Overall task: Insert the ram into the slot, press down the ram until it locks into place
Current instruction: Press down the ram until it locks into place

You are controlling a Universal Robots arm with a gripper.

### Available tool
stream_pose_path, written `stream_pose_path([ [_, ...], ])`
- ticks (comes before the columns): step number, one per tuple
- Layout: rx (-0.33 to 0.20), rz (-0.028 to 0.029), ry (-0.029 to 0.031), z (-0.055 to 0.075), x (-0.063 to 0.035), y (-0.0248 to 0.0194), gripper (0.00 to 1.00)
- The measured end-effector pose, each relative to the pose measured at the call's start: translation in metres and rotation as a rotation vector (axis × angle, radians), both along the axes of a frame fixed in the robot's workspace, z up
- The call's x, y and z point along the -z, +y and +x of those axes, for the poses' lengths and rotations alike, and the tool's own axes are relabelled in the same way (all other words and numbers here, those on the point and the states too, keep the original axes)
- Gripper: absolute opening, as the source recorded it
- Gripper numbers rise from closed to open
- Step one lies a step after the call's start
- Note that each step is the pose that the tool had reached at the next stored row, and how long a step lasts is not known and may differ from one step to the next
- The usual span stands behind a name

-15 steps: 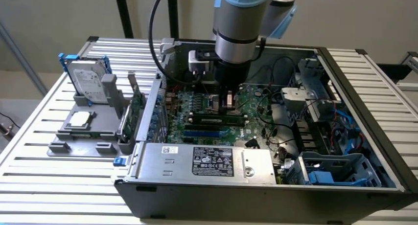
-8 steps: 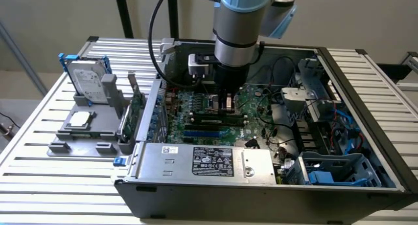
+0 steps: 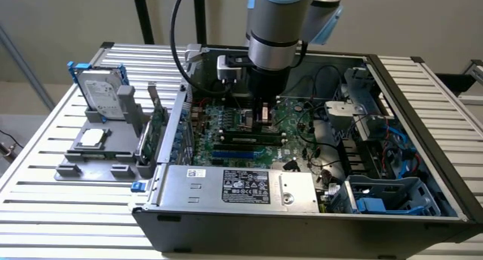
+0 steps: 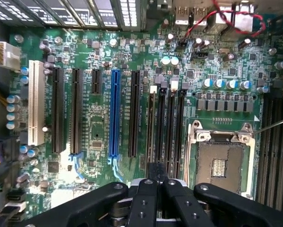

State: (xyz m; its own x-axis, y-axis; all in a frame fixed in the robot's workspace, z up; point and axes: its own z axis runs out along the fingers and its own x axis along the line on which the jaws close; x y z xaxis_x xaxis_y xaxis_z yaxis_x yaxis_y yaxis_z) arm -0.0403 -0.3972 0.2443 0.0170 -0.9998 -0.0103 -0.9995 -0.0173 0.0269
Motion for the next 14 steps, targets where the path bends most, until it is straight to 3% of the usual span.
stream_pose_path([
  [14, 0.000, 0.0009, 0.0002, 0.0000, -0.0003, -0.0003, 0.11],
])
